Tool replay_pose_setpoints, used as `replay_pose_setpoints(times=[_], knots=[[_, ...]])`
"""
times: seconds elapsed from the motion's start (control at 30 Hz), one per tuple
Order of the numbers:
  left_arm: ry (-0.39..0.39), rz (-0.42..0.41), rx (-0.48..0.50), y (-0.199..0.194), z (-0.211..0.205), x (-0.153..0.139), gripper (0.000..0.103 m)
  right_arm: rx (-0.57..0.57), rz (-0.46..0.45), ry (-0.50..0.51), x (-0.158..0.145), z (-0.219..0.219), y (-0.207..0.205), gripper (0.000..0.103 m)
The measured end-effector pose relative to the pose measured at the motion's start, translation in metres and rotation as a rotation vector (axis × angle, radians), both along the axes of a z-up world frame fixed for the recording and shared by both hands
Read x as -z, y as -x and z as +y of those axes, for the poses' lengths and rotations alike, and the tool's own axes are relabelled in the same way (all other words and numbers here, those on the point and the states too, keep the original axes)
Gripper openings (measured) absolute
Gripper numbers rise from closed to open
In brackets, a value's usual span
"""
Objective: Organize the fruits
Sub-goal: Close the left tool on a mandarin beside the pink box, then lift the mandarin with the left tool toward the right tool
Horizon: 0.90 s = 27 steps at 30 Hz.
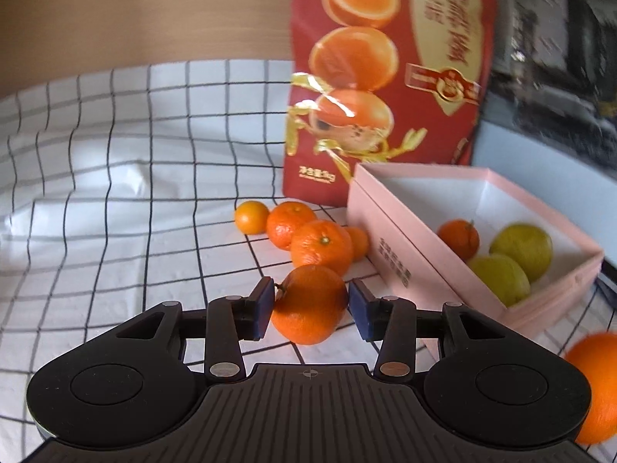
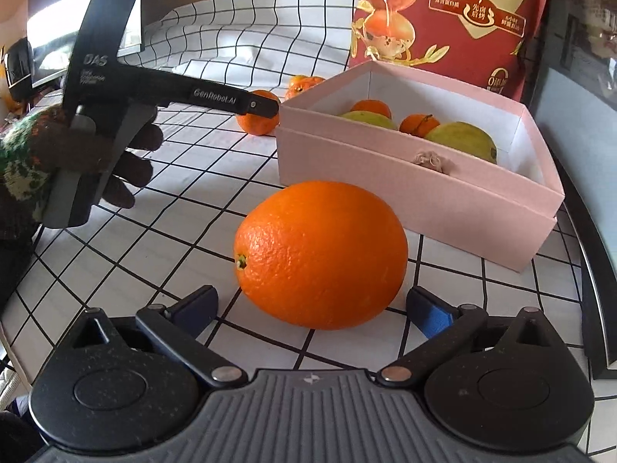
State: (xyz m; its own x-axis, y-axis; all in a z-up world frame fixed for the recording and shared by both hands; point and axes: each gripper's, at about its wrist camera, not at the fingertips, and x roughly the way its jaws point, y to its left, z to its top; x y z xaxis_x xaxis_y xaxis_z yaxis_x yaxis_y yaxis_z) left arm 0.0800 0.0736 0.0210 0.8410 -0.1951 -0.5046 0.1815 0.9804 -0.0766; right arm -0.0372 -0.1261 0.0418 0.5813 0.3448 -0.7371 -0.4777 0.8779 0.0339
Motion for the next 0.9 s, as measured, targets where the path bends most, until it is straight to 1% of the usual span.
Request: replay_pose_setpoints(times=[0.13,0.3,0.43,0.6,0.63,0.73,0.83,0.9], knots=[[0.064,-0.001,-0.014,-0.004,0.008,0.002,0.05,-0.004,-0.01,-0.01,0.0,-0.004,0.003,0.103],[0.107,0.0,-0.015,-0.007,0.013,0.004,0.05,-0.009,-0.008,-0.014,-0.001,-0.006,0.004,0.103],[0.116,0.004,-0.008,-0.006,0.015,0.004,0.049,-0.009,-0.008,-0.015,-0.001,-0.006,0.003,0.103],[0.095,0.017,-0.029,0.003,0.009,0.0,0.047,-0.009,-0.003,-0.02,-0.001,-0.007,0.003,0.103],[0.1,0.025,-0.027,0.006,0.008,-0.001,0.047,-0.002,-0.002,-0.015,-0.001,-0.007,0.003,0.103],[0.146,0.037,0.018,0.025,0.007,-0.008,0.047,0.013,0.003,-0.001,-0.003,-0.011,0.003,0.102],[0.175,0.017,0.075,0.066,0.003,-0.013,0.047,0.023,-0.039,0.03,-0.011,-0.02,0.008,0.102],[0.198,0.028,0.093,0.092,0.001,-0.012,0.047,0.024,-0.063,0.018,-0.02,-0.029,0.012,0.102]])
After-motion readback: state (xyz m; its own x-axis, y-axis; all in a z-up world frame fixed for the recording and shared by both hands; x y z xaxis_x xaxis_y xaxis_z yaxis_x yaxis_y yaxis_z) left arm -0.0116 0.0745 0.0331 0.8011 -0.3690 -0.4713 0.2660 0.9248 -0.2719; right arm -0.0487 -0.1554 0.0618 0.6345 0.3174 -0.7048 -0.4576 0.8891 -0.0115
